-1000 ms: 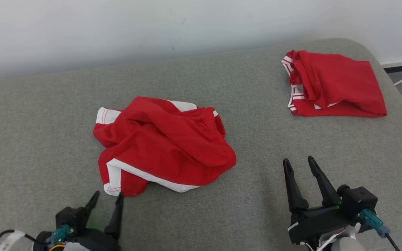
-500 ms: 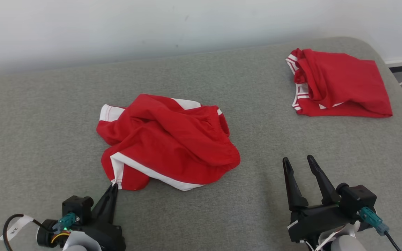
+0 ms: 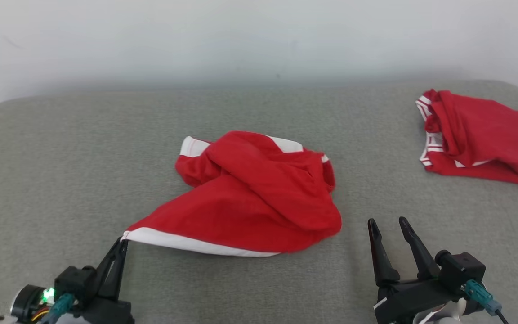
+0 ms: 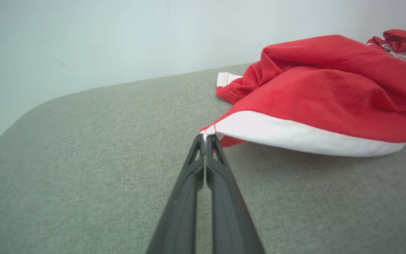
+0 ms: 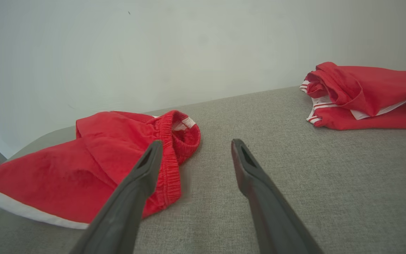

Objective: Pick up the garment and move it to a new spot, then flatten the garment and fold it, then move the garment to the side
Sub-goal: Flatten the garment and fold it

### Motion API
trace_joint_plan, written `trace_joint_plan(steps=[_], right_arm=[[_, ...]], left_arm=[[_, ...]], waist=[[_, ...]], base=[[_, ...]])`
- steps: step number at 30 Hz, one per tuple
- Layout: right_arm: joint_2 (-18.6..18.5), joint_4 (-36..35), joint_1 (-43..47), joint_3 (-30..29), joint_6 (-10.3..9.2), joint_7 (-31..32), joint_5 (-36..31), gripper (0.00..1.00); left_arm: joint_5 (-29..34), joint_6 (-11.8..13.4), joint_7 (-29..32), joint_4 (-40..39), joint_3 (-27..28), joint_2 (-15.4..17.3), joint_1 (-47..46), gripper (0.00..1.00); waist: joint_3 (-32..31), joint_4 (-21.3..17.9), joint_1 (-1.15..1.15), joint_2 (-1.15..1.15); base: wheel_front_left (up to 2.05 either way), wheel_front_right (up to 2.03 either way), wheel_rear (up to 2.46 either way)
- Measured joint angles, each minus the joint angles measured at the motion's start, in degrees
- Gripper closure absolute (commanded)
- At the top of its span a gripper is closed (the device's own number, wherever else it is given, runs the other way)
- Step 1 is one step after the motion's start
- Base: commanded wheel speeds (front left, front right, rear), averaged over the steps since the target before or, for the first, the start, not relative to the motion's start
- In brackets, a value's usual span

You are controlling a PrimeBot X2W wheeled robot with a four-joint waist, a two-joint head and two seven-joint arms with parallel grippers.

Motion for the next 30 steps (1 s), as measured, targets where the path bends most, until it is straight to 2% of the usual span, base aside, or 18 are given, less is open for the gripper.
trace_joint_plan(steps=[5, 13, 14, 15, 16, 21, 30], right_arm=[[0.1, 0.3, 0.9, -0.3, 0.0, 0.0, 0.0, 0.0], [-0.3, 1.8, 0.9, 0.2, 0.0, 0.0, 0.4, 0.0], [-0.4, 1.9, 0.9, 0.2, 0.0, 0.0, 0.6, 0.0], [-0.5, 2.1, 0.9, 0.2, 0.0, 0.0, 0.6, 0.0], [-0.7, 2.3, 0.9, 0.2, 0.0, 0.0, 0.8, 0.0], [-0.9, 2.9, 0.8, 0.2, 0.0, 0.0, 0.9, 0.0], [-2.1, 5.5, 0.8, 2.1, 0.0, 0.0, 2.0, 0.0]], left_arm=[[1.4, 0.1, 0.0, -4.6, -0.8, 2.0, 3.9, 1.0], [0.5, 0.5, 0.3, -3.2, -2.5, 0.1, 9.2, 1.0], [0.4, 0.6, 0.3, -2.6, -2.7, -0.2, 9.5, 0.73], [0.3, 0.6, 0.3, -1.8, -2.6, -0.2, 9.6, 0.29], [-0.1, 0.9, 0.3, -1.3, -2.4, -0.3, 9.6, 0.0], [-1.7, 1.5, 0.1, -2.3, -2.0, -1.5, 11.2, 0.0], [-3.4, 3.6, 0.1, -12.7, 1.1, -3.0, 14.3, 0.0]], waist=[[-1.0, 2.4, 0.0, 0.0], [-1.7, 3.5, 0.0, 0.0], [-1.7, 3.6, 0.0, 0.0], [-1.8, 3.6, 0.0, 0.0], [-1.8, 3.7, 0.0, 0.0], [-2.1, 4.7, 0.0, 0.0], [-2.4, 6.7, 0.0, 0.0]], base=[[0.0, 0.0, 0.0], [0.0, 0.0, 0.0], [0.0, 0.0, 0.0], [0.0, 0.0, 0.0], [0.0, 0.0, 0.0], [0.0, 0.0, 0.0], [0.0, 0.0, 0.0]])
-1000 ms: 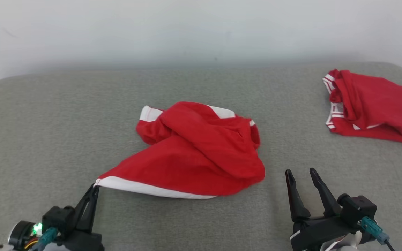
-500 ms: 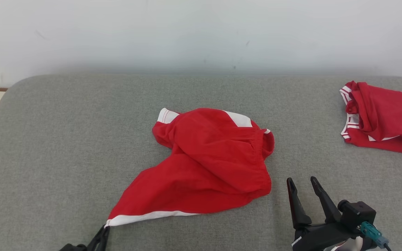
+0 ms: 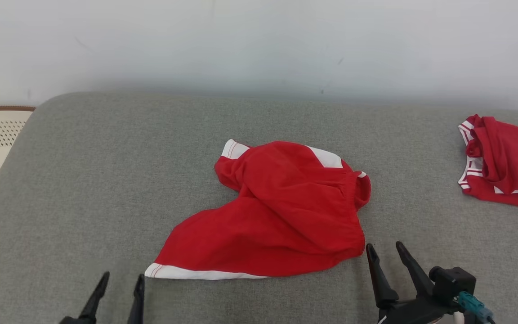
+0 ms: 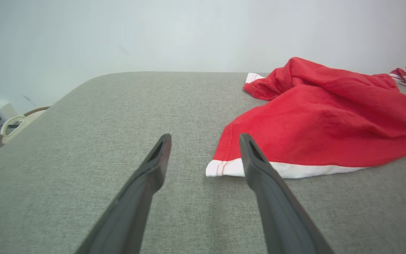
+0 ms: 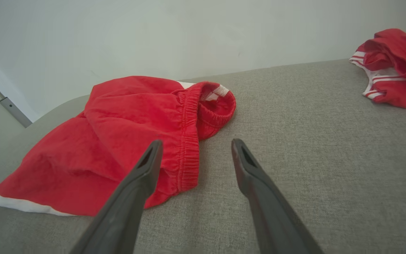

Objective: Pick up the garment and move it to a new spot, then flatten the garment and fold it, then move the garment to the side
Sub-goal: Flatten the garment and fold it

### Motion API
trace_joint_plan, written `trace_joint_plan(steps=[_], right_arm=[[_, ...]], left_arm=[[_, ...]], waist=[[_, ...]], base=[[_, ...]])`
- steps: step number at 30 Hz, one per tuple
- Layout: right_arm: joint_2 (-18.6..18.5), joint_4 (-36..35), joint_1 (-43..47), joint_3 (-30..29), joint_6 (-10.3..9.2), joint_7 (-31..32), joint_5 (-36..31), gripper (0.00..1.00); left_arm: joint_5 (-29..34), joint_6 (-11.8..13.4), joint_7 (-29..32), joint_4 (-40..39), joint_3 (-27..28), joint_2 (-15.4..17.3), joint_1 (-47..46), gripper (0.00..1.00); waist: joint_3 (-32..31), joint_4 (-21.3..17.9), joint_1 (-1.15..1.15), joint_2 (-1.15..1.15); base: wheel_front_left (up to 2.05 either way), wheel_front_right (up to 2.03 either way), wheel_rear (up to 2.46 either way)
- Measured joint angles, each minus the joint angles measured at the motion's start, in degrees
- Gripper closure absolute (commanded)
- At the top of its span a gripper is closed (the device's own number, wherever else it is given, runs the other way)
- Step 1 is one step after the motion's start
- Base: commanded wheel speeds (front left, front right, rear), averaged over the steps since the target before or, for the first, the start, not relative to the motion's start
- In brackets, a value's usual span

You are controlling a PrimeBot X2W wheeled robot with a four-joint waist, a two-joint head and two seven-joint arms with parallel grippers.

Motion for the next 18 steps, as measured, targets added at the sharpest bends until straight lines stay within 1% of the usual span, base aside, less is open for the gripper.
trace_joint_plan(steps=[5, 13, 18], right_arm=[[-1.6, 5.1, -2.3, 3.6, 0.0, 1.2, 2.1, 0.0], [-3.2, 12.4, -7.3, 10.0, 0.0, 3.3, 6.0, 0.0], [-4.1, 17.5, -11.3, 13.9, 0.0, 3.9, 8.8, 0.0]], left_arm=[[-0.2, 1.4, 0.0, -3.4, 2.2, -0.6, 0.4, 0.0], [-0.5, 1.8, 0.0, -4.7, 3.7, -1.7, 0.6, 0.0], [-0.4, 1.7, 0.0, -5.0, 3.9, -2.3, 0.5, 0.0]], waist=[[-0.2, 0.4, 0.0, 0.0], [-0.5, 0.8, 0.0, 0.0], [-0.5, 1.7, 0.0, 0.0]], base=[[0.0, 0.0, 0.0], [0.0, 0.0, 0.0], [0.0, 0.0, 0.0]])
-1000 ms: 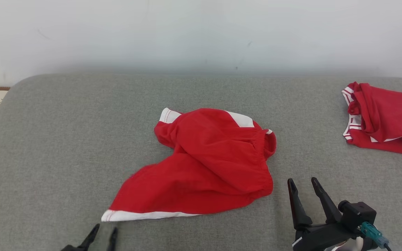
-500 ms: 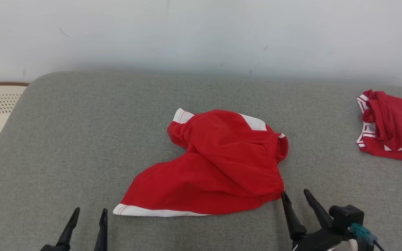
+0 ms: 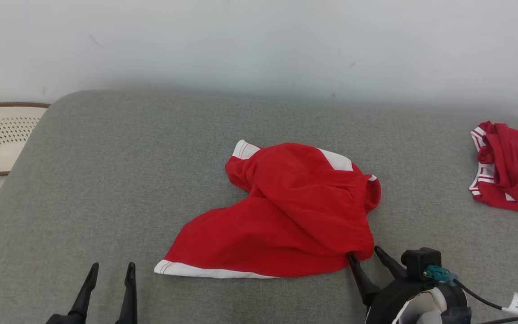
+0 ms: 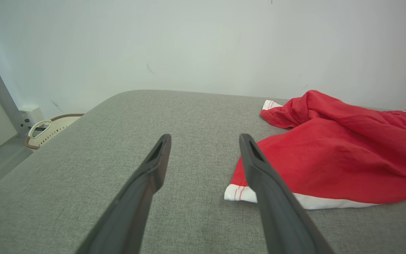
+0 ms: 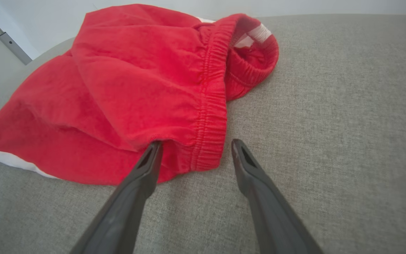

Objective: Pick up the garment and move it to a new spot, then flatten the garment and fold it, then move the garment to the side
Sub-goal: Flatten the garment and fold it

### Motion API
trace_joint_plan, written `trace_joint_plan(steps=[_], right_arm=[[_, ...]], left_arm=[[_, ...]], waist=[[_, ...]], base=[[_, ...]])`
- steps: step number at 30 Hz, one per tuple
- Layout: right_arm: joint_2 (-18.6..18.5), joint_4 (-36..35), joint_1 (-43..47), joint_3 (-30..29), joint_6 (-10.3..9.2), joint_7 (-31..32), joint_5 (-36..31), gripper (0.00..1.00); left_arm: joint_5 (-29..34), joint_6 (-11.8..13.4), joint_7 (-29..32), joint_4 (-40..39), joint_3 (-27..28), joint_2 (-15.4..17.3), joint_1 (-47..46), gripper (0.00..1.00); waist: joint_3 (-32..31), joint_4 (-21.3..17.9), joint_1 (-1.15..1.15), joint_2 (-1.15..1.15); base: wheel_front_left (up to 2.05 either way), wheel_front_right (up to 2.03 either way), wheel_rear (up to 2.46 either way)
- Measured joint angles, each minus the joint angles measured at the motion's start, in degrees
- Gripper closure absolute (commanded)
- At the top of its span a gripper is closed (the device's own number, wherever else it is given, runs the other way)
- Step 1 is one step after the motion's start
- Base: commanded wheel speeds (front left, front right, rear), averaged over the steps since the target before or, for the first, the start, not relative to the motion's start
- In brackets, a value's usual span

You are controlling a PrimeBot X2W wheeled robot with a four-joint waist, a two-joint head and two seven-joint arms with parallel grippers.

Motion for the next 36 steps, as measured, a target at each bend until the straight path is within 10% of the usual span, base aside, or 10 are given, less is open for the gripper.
trace_joint_plan(steps=[3, 5, 6, 20, 36], right_arm=[[-0.2, 2.9, -1.8, 2.7, 0.0, 0.2, 1.5, 0.0], [-0.1, 3.9, -2.8, 4.4, 0.0, -0.2, 2.6, 0.9], [-0.1, 4.1, -3.3, 4.9, 0.0, -0.8, 3.2, 1.0], [-5.3, -10.8, 1.0, 4.3, 0.0, -3.3, 7.2, 1.0], [-6.0, -26.3, 9.2, -4.2, 0.0, 9.8, -0.1, 1.0]], left_arm=[[0.0, -0.3, 0.0, 0.0, 0.1, -0.2, -0.1, 0.0], [0.1, -0.3, 0.0, 0.1, 0.3, -0.3, -0.2, 0.0], [0.2, -0.3, 0.0, 0.1, 0.4, -0.3, -0.1, 0.0], [0.5, -0.4, 0.0, -0.3, 2.4, -1.1, 0.7, 0.0], [1.0, -0.9, 0.0, 0.2, 3.0, -1.9, 1.1, 0.0]], waist=[[0.1, 0.8, 0.0, 0.0], [0.1, 1.2, 0.0, 0.0], [0.1, 1.4, 0.0, 0.0], [-0.6, 0.4, 0.0, 0.0], [-1.0, -0.4, 0.0, 0.0]], base=[[0.0, 0.0, 0.0], [0.0, 0.0, 0.0], [0.0, 0.0, 0.0], [0.0, 0.0, 0.0], [0.0, 0.0, 0.0]])
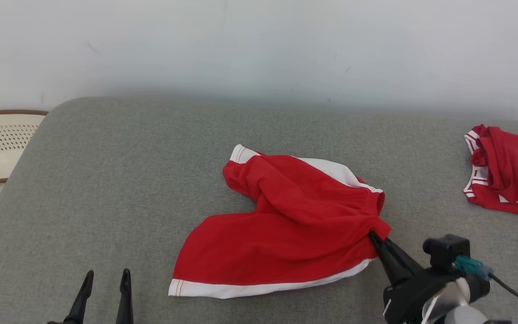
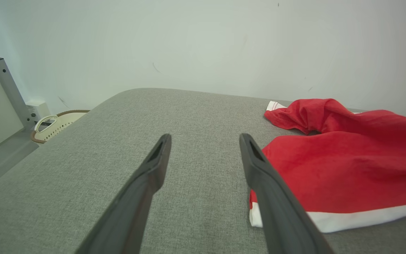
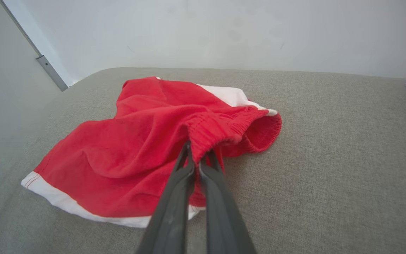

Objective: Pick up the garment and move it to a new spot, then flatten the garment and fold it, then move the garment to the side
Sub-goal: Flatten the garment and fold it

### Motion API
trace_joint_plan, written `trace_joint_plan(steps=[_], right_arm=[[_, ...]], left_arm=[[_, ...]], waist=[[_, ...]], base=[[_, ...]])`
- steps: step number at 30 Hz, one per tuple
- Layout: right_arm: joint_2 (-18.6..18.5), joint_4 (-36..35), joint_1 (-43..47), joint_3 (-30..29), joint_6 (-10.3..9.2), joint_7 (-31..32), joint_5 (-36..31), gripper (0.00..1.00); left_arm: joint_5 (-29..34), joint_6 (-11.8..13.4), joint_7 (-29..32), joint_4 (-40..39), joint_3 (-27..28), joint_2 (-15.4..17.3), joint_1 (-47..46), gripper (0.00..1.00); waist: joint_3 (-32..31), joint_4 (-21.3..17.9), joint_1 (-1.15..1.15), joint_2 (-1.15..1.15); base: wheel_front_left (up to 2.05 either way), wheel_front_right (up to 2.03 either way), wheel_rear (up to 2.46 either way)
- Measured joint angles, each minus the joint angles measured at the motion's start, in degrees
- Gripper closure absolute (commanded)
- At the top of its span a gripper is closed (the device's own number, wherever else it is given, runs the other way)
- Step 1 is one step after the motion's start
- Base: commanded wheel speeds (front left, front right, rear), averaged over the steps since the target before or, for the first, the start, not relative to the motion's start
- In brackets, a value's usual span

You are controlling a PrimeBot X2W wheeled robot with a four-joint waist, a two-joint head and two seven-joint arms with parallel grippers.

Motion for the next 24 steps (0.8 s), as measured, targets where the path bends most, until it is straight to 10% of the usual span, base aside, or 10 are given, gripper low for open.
trace_joint_plan(steps=[15, 16, 17, 18, 24], right_arm=[[4.6, 25.7, -13.8, 3.4, 0.0, -2.4, -2.0, 1.0], [4.7, 27.1, -14.3, 3.7, 0.0, -2.9, -1.9, 0.79], [4.8, 28.1, -14.5, 3.7, 0.0, -3.8, -1.9, 0.21], [4.9, 29.0, -14.7, 3.8, 0.0, -4.5, -1.8, 0.0], [5.0, 29.5, -15.0, 4.0, 0.0, -10.5, 0.3, 0.0]], left_arm=[[0.2, -1.0, 0.0, 1.6, -1.8, -0.3, -0.8, 0.0], [0.2, -1.0, 0.0, 1.6, -2.0, -0.3, -0.7, 0.0], [0.2, -1.0, 0.0, 1.6, -2.1, -0.3, -0.7, 0.0], [0.2, -0.9, 0.0, 1.5, -2.2, -0.3, -0.7, 0.0], [0.2, -0.5, 0.0, 1.2, -1.8, -0.4, -0.6, 0.0]], waist=[[-0.7, 3.8, 0.0, 0.0], [-0.7, 4.0, 0.0, 0.0], [-0.7, 4.1, 0.0, 0.0], [-0.7, 4.1, 0.0, 0.0], [-0.5, 3.4, 0.0, 0.0]], base=[[0.0, 0.0, 0.0], [0.0, 0.0, 0.0], [0.0, 0.0, 0.0], [0.0, 0.0, 0.0], [0.0, 0.0, 0.0]])
